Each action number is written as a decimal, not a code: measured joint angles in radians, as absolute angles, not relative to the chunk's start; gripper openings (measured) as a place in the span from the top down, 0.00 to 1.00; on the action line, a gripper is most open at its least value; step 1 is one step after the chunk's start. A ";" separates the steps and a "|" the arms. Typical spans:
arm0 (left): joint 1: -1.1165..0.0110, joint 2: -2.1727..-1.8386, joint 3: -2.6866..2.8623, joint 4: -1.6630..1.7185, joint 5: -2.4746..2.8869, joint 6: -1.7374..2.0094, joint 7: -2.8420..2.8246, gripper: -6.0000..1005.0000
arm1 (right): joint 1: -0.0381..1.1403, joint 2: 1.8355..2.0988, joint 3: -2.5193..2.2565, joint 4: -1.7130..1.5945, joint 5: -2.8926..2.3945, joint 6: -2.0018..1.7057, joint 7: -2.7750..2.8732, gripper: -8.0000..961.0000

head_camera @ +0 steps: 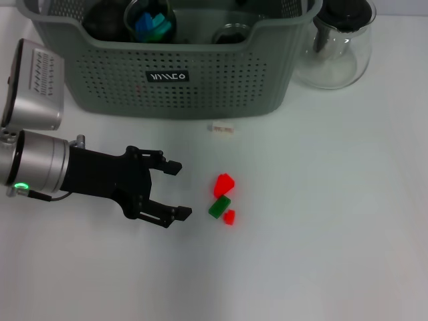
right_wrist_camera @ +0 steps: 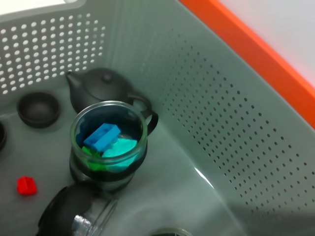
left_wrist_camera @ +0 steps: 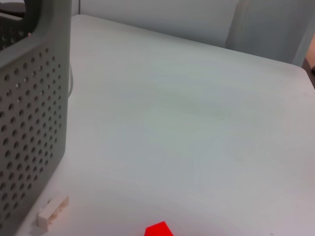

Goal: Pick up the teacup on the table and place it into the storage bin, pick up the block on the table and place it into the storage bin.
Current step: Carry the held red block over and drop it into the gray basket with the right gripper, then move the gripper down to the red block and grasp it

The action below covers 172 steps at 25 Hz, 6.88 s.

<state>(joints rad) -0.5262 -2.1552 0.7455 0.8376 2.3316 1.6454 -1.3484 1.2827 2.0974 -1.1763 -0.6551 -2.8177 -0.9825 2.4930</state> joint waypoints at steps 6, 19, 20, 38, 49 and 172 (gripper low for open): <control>-0.525 -2.155 0.742 0.838 2.332 1.644 -1.348 0.12 | 1.282 2.097 -1.178 -0.658 -2.820 -1.005 2.501 0.28; -0.518 -2.157 0.739 0.838 2.332 1.648 -1.348 0.12 | 1.260 2.096 -1.178 -0.703 -2.821 -1.028 2.505 0.23; -0.518 -2.157 0.739 0.838 2.332 1.649 -1.348 0.12 | 1.259 2.096 -1.178 -0.705 -2.820 -1.032 2.505 0.22; -0.514 -2.158 0.738 0.837 2.332 1.654 -1.350 0.12 | 1.155 2.100 -1.176 -1.052 -2.747 -1.174 2.514 0.01; -0.516 -2.156 0.738 0.837 2.332 1.655 -1.350 0.12 | 0.854 2.065 -1.163 -1.675 -2.272 -1.704 2.492 0.02; -0.516 -2.152 0.738 0.916 2.402 1.660 -1.202 0.12 | 1.105 2.115 -2.051 -0.757 -2.236 -1.115 2.922 0.51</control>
